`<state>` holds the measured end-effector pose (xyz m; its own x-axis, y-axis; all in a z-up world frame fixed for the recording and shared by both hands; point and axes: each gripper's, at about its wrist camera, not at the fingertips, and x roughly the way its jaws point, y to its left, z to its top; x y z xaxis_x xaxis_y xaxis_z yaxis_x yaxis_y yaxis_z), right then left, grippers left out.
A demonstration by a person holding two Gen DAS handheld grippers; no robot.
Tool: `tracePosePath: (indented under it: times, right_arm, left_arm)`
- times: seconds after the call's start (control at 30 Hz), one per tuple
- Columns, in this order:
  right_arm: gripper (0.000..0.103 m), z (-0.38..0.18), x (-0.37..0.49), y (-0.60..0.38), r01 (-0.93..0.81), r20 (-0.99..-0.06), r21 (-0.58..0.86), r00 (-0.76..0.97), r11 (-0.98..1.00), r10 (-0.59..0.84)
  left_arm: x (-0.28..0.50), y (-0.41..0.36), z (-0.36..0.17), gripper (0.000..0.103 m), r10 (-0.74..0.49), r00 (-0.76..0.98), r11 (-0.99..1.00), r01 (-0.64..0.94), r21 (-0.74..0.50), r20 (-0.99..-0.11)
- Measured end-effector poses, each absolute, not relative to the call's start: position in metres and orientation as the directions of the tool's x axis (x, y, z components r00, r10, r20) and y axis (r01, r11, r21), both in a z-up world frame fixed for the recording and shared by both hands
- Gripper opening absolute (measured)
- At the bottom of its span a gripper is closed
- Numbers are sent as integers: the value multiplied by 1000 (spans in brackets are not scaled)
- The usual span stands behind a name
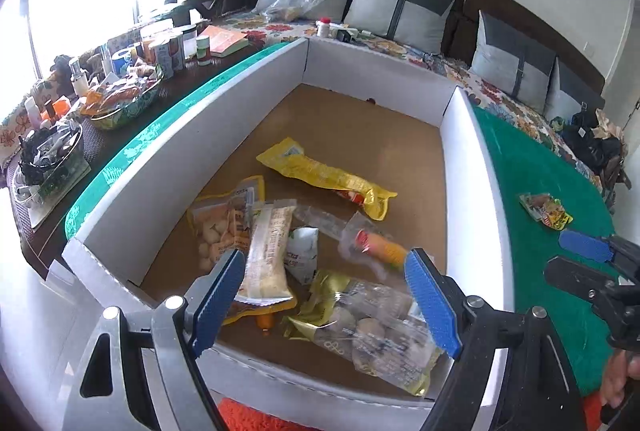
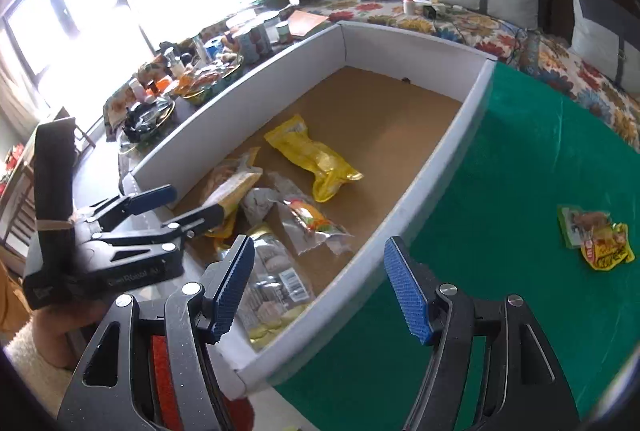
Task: Organize snacks
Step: 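Withdraw both open tools back over the green sheet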
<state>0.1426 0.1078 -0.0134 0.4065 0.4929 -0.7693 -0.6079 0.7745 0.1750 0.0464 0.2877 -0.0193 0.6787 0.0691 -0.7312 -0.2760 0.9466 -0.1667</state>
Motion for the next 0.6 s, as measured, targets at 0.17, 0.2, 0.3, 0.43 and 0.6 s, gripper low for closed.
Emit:
tracePosePath:
  times: [0.17,0.2,0.3,0.43,0.6]
  right_arm:
    - [76,-52,149,3,-476,-785,0,545,879,295]
    - [76,-64,152,-21,-439,-804,-34,546,898,236]
    - [76,-93,156,-96,-321,-836,-103,541,941,93]
    - [76,-104,158,-177,-187,-847,-102,532,977,13]
    - [76,-104,166,-223,-89,-837,-65,547,994,-6]
  left_arm:
    - [51,231,15,90,-25,763,965,-150,-215,-646]
    - [52,215,20,93,-53,775,968,-115,-223,-630]
    - [60,165,30,99,-151,784,972,6,-237,-602]
    - [86,94,11,100,-264,702,962,139,-236,-661]
    - [123,15,-43,100,-291,584,954,242,-180,-758]
